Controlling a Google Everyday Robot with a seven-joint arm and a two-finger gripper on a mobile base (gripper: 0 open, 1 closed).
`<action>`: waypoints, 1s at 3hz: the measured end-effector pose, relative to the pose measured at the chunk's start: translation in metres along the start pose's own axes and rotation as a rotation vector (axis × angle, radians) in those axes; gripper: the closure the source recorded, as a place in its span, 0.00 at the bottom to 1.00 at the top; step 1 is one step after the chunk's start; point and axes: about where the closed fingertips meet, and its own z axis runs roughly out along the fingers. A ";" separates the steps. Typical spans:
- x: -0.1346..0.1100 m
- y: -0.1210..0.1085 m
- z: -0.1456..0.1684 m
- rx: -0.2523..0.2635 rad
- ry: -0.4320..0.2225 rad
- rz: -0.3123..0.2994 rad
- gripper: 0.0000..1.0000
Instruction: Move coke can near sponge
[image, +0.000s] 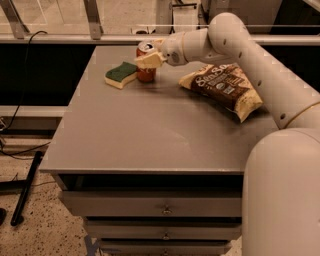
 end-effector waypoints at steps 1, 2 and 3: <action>-0.005 0.003 0.014 -0.032 -0.009 -0.003 0.12; -0.008 0.006 0.025 -0.061 -0.016 -0.003 0.00; -0.009 0.007 0.026 -0.063 -0.016 -0.003 0.00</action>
Offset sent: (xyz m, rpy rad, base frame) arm 0.0058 0.0333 0.0013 0.0192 0.0169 0.0826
